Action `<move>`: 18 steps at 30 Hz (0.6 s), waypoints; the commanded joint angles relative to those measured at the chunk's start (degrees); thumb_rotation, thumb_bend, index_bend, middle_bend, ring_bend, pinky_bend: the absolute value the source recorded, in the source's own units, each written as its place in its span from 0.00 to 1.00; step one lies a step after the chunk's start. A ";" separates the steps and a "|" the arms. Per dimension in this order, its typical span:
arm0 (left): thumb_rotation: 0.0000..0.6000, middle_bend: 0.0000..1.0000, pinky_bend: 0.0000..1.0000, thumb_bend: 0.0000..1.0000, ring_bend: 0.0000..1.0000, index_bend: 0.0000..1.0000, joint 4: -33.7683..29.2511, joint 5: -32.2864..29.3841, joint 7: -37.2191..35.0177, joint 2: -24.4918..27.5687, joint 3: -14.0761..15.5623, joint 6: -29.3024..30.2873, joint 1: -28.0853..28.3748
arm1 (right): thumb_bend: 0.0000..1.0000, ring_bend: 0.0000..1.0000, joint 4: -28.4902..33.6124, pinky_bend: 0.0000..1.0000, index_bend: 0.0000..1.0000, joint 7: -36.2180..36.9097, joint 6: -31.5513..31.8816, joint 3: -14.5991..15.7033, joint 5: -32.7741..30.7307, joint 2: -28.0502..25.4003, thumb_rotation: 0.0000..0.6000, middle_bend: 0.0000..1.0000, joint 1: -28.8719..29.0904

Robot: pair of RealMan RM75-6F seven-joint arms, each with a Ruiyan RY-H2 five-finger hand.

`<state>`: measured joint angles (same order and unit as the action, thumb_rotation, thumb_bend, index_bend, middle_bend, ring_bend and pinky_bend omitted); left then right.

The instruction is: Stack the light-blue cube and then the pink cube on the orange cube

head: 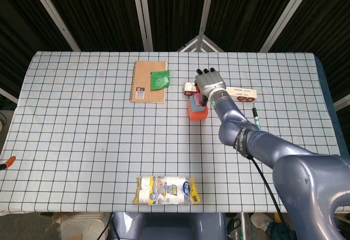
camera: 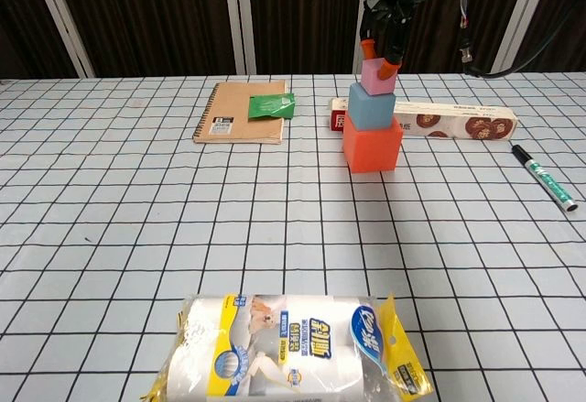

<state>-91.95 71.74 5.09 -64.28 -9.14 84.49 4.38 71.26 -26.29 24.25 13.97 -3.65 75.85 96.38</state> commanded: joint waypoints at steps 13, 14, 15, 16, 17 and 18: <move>1.00 0.00 0.00 0.11 0.00 0.03 0.00 -0.03 -0.17 0.07 -0.01 0.06 -0.04 | 0.36 0.00 0.33 0.00 0.40 1.47 0.33 0.87 1.45 0.08 1.00 0.00 0.51; 1.00 0.00 0.00 0.11 0.00 0.03 -0.01 -0.02 -0.21 0.07 -0.01 0.09 -0.06 | 0.35 0.00 0.43 0.00 0.39 1.53 0.32 0.98 1.53 0.04 1.00 0.00 0.60; 1.00 0.00 0.00 0.11 0.00 0.03 0.01 -0.03 -0.24 0.08 -0.02 0.12 -0.08 | 0.35 0.00 0.55 0.00 0.39 1.54 0.33 1.14 1.61 0.00 1.00 0.00 0.70; 1.00 0.00 0.00 0.11 0.00 0.03 0.02 -0.05 -0.25 0.08 -0.02 0.12 -0.08 | 0.35 0.00 0.63 0.00 0.39 1.55 0.36 1.24 1.65 -0.02 1.00 0.00 0.77; 1.00 0.00 0.00 0.11 0.00 0.03 0.02 -0.08 -0.26 0.08 -0.02 0.10 -0.09 | 0.35 0.00 0.78 0.00 0.39 1.59 0.42 1.38 1.68 -0.06 1.00 0.00 0.89; 1.00 0.00 0.00 0.11 0.00 0.03 0.02 -0.12 -0.28 0.09 -0.02 0.05 -0.08 | 0.35 0.00 0.92 0.00 0.39 1.64 0.50 1.51 1.67 -0.10 1.00 0.00 1.00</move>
<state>-91.93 71.62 4.82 -64.20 -9.16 84.54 4.31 72.15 -24.67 24.72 15.45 -1.98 75.78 97.34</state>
